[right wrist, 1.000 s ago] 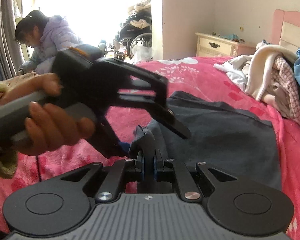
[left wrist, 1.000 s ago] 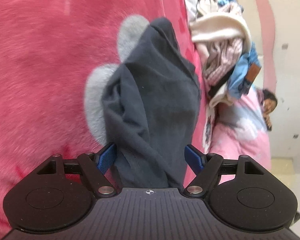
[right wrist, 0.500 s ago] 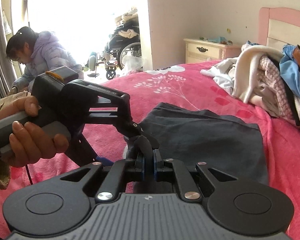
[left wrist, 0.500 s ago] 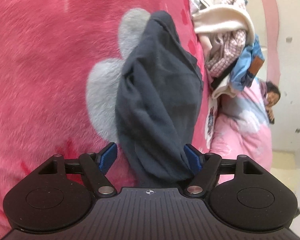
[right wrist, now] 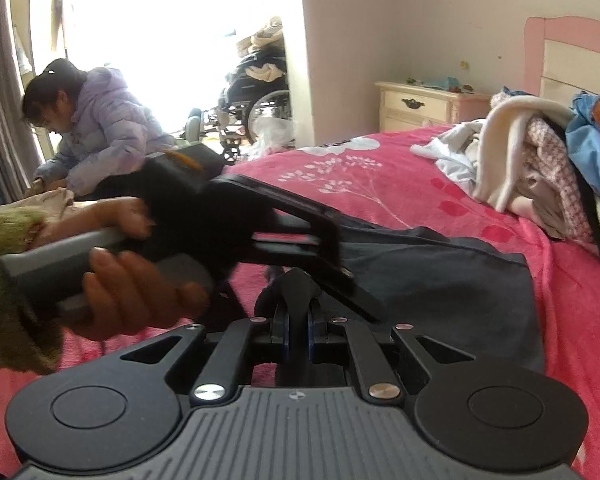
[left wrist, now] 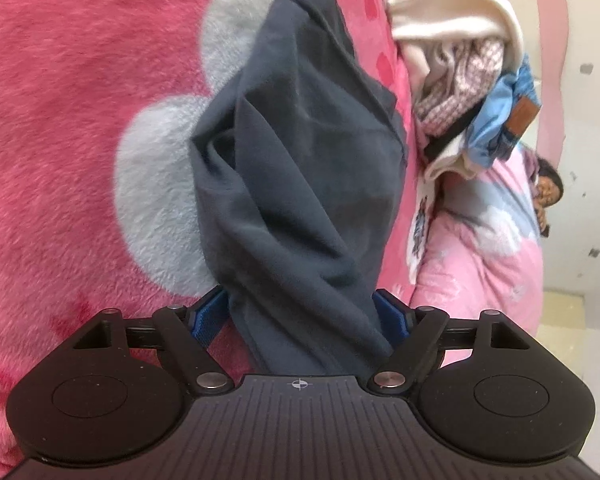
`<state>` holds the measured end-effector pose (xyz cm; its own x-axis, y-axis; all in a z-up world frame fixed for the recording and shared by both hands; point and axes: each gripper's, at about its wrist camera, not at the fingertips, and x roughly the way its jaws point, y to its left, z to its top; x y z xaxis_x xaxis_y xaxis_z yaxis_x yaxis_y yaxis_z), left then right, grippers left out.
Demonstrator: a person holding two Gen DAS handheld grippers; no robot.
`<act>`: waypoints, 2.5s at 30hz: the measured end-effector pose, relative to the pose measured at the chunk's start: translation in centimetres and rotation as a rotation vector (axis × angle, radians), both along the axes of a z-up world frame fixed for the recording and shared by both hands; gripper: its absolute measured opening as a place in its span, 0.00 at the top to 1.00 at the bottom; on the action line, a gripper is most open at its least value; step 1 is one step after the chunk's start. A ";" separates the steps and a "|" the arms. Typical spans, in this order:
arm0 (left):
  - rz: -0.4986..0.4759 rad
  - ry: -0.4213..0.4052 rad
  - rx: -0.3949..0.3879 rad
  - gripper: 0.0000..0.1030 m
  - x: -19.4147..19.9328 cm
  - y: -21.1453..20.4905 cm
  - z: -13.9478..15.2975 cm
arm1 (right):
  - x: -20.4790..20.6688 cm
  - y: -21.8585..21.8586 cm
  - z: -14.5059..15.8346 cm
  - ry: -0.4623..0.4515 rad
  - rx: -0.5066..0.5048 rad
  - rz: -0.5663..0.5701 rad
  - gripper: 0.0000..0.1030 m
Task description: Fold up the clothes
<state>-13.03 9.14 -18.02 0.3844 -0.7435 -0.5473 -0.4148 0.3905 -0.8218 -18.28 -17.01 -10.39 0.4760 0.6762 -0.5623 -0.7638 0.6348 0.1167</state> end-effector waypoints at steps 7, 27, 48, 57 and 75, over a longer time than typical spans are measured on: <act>-0.104 -0.026 -0.002 0.26 1.4 -0.8 -1.1 | -1.0 0.7 -0.2 -0.002 -0.006 0.064 0.91; -0.177 -0.236 0.245 0.71 -0.6 -1.9 0.2 | 3.4 -6.1 2.3 0.321 0.179 -0.018 0.60; -0.196 -0.359 0.349 0.74 -2.4 -2.4 0.4 | 22.1 -14.0 -7.7 0.812 0.299 -0.241 0.30; -0.140 -0.291 0.257 0.75 -2.0 -1.6 -0.6 | 26.9 -10.3 -8.8 0.836 0.379 -0.184 0.30; -0.060 -0.233 0.208 0.76 -2.5 -0.8 -1.3 | 27.9 -8.3 -10.5 0.912 0.460 -0.002 0.39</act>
<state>-15.49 8.36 -19.30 0.4761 -0.6502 -0.5921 -0.1959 0.5779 -0.7922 9.62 -25.27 -20.87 -0.0020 0.9178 -0.3970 -0.2610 0.3828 0.8862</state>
